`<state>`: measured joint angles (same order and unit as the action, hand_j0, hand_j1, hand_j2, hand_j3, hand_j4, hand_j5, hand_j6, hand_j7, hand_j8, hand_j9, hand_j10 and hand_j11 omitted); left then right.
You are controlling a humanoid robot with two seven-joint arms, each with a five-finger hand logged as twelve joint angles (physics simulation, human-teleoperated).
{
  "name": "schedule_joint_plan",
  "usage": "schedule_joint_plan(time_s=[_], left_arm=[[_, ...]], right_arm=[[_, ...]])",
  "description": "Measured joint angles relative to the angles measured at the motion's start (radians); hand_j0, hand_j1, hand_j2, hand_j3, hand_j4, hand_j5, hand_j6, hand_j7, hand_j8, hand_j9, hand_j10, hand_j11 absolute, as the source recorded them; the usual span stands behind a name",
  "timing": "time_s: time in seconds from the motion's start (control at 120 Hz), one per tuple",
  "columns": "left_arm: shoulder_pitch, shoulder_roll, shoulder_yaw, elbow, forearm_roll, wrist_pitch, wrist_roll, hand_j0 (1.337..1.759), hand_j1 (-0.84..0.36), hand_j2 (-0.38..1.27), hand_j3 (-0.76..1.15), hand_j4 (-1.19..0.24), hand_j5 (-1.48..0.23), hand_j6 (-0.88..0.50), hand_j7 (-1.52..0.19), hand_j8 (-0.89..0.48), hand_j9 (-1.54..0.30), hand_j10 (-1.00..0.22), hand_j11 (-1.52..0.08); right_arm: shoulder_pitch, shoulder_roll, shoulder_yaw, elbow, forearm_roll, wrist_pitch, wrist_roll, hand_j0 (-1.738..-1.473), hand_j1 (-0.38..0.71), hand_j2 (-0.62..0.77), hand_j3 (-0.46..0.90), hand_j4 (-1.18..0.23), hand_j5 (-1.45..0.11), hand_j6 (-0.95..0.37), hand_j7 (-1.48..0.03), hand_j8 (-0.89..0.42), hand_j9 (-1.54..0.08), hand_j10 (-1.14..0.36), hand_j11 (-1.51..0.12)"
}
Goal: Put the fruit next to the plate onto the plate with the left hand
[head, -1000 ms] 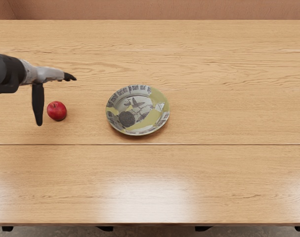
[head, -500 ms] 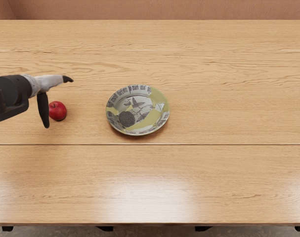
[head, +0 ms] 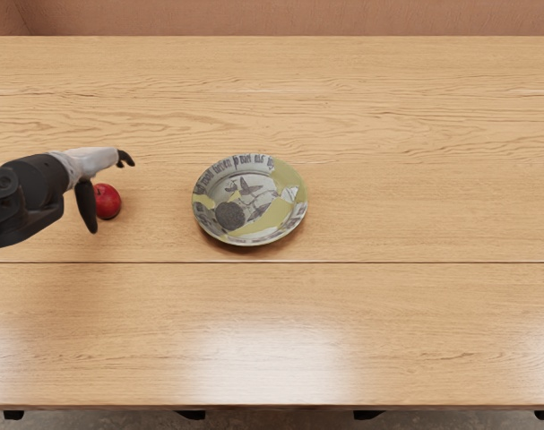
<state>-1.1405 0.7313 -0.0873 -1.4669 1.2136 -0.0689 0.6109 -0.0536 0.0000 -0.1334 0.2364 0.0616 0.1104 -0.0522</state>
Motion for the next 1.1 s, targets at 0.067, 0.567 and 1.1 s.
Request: schedule_joint_plan(time_s=[0.067,0.567,1.1], left_arm=[[-0.003,-0.022,0.0,0.024,0.001,0.003,0.0,1.658,0.1,0.05,0.0,-0.22,-0.27,-0.22,-0.27,-0.22,-0.27,-0.22,-0.27],[0.016,-0.071,0.004,0.148,0.004,0.007,0.0,1.658,0.06,0.05,0.0,-0.25,-0.32,-0.25,-0.32,-0.25,-0.32,-0.25,-0.32],[0.0,-0.122,0.095,0.162,0.113,0.0,0.0,1.658,0.04,0.06,0.0,-0.27,-0.34,-0.27,-0.34,-0.27,-0.34,-0.27,-0.34]], right_arm=[[0.002,0.0,0.0,0.0,0.0,0.0,0.0,-1.658,-0.33,0.0,0.0,-0.01,-0.02,-0.01,-0.02,-0.01,-0.02,-0.01,-0.02],[0.007,0.0,-0.001,0.001,0.001,0.0,0.0,-1.658,-0.33,0.0,0.0,-0.01,-0.02,-0.01,-0.02,-0.01,-0.02,-0.01,-0.02],[0.008,0.0,0.0,0.001,0.001,0.0,0.0,-1.658,-0.33,0.0,0.0,-0.01,-0.02,-0.01,-0.02,-0.01,-0.02,-0.01,-0.02]])
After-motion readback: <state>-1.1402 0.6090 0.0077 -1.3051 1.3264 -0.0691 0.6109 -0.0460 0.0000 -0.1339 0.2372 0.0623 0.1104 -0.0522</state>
